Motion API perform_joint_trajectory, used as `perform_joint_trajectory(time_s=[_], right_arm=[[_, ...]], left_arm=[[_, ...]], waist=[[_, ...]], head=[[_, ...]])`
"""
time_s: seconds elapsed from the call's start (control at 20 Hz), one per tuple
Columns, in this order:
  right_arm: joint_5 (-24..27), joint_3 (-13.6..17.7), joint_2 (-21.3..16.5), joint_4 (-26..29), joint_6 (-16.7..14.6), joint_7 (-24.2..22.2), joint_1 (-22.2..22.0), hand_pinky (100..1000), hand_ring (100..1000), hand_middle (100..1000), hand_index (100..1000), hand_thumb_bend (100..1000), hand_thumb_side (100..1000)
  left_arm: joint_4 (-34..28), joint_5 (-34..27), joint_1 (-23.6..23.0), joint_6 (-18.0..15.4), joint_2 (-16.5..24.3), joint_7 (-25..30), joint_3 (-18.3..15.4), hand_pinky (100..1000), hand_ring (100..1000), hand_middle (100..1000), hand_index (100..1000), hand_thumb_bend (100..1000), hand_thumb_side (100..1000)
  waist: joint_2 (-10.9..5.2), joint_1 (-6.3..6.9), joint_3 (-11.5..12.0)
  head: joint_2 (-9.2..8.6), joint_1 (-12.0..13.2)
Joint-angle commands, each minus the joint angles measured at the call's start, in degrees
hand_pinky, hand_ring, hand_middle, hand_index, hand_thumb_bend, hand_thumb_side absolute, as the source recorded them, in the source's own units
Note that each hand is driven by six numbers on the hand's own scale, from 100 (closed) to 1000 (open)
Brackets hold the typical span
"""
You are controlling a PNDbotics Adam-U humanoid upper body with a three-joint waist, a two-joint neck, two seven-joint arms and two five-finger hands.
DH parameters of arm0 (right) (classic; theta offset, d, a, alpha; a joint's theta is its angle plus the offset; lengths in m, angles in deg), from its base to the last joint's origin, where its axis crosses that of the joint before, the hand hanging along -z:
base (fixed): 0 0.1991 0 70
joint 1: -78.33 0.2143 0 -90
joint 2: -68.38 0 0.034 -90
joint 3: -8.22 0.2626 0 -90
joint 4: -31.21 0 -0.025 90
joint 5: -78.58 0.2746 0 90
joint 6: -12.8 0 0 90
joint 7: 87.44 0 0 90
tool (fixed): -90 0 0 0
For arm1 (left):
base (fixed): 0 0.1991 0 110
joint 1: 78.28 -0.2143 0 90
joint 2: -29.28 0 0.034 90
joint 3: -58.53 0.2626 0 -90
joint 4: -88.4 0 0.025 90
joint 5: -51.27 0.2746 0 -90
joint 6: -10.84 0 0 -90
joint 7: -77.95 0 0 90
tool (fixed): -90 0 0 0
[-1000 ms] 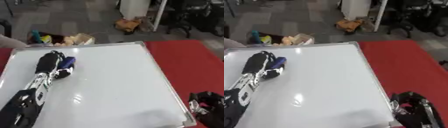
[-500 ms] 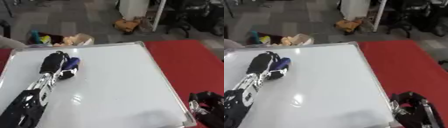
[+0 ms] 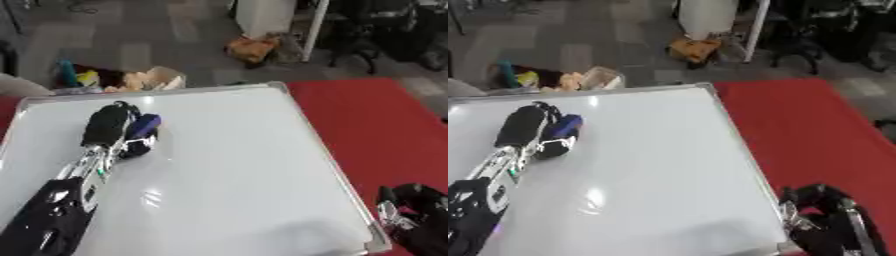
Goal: Wipe the whiteboard clean with a brush.
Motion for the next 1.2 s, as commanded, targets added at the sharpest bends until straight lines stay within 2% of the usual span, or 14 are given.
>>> perform_joint_trajectory(time_s=[0.05, 0.3, 0.55, 1.15, 1.2], right_arm=[[-0.4, 0.2, -0.5, 1.2, -0.1, -0.1, 0.4, 174, 476, 361, 485, 100, 100], [-0.4, 0.3, -0.6, 1.2, -0.1, -0.1, 0.4, 174, 477, 362, 485, 100, 100], [-0.4, 0.4, -0.6, 1.2, -0.1, -0.1, 0.3, 174, 477, 362, 485, 100, 100], [-0.4, 0.6, -0.8, 1.2, -0.1, 0.1, 0.1, 175, 477, 362, 485, 100, 100], [-0.4, 0.7, -0.8, 1.2, -0.1, 0.1, 0.1, 175, 477, 362, 485, 100, 100]], left_arm=[[3.2, 2.7, -0.6, 1.2, 0.5, -1.4, -0.2, 375, 528, 469, 603, 386, 344], [4.5, 4.1, -0.8, 2.8, 1.9, -3.6, -1.6, 381, 476, 470, 604, 391, 341], [5.4, 3.1, -1.5, 4.7, 3.6, -5.0, -3.0, 382, 409, 471, 603, 398, 341], [7.3, -0.4, -3.6, 8.6, 8.1, -7.2, -5.1, 387, 402, 471, 603, 399, 331], [7.4, -0.6, -3.7, 8.8, 8.3, -7.3, -5.2, 387, 402, 471, 603, 387, 305]], waist=[[-0.2, -0.04, -0.3], [-0.23, 0.0, -0.2], [-0.37, 0.0, 0.1], [-0.66, -0.13, 0.9], [-0.67, -0.13, 1.0]], head=[[-0.73, -0.1], [-0.79, -0.3], [-0.75, -0.6], [-0.87, -1.2], [-0.86, -1.2]])
